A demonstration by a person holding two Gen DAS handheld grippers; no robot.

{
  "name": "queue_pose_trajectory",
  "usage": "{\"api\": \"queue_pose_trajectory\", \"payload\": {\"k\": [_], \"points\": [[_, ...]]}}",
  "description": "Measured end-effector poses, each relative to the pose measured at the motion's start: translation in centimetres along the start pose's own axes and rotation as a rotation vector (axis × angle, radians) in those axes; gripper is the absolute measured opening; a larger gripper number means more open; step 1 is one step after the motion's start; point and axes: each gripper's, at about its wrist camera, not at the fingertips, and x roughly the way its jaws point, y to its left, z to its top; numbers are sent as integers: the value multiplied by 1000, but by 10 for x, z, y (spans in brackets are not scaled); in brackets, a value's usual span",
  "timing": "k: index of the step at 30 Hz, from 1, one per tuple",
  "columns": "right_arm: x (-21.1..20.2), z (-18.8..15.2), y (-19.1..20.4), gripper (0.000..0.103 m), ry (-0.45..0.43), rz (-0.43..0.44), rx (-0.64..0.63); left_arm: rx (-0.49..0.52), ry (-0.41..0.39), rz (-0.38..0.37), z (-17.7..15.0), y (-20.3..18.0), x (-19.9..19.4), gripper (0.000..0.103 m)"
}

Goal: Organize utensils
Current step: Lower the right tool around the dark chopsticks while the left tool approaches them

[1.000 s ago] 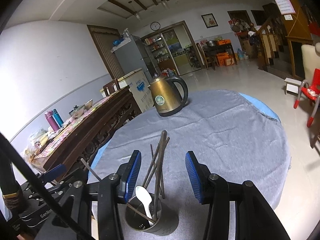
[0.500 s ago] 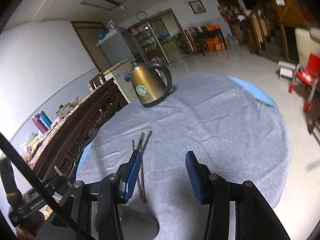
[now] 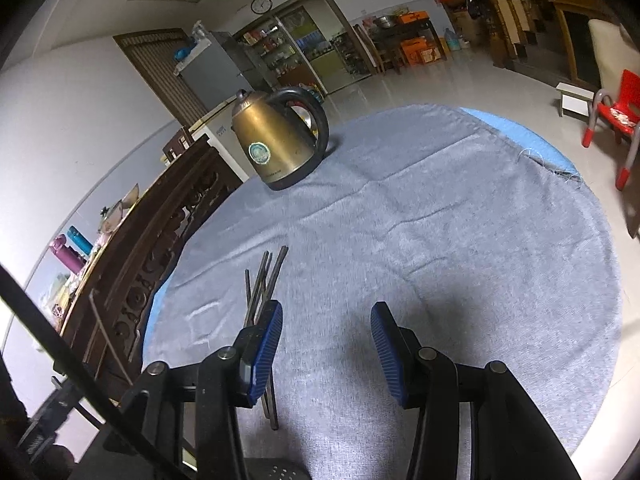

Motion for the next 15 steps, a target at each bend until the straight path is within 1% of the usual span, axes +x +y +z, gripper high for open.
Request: {"api": "queue_pose_trajectory", "payload": {"k": [2,5,8,9,10,11,13,14,15], "points": [[1,1,-1,49,3,0,0,-3,-22,-59,5,3,-12,71],[5,3,1,49,17,-3,-20,-10,-70,-108,14,12,-30,71],[16,8,6,49,56,1,-64,-29,-125,-121,28,27,-44,72],[23,12,8,49,77,2,-85,-32,-136,-111,30,31,-46,74],[30,15,11,49,96,5,-103,-34,-151,-77,35,38,-46,74],[36,17,12,49,111,7,-116,-28,-156,-28,38,45,-43,75],[52,23,17,49,151,5,-146,-13,-141,56,42,55,-30,75],[57,25,19,49,159,4,-154,-11,-132,80,42,58,-24,75],[63,27,22,49,167,6,-163,-12,-113,122,42,65,-13,75]]}}
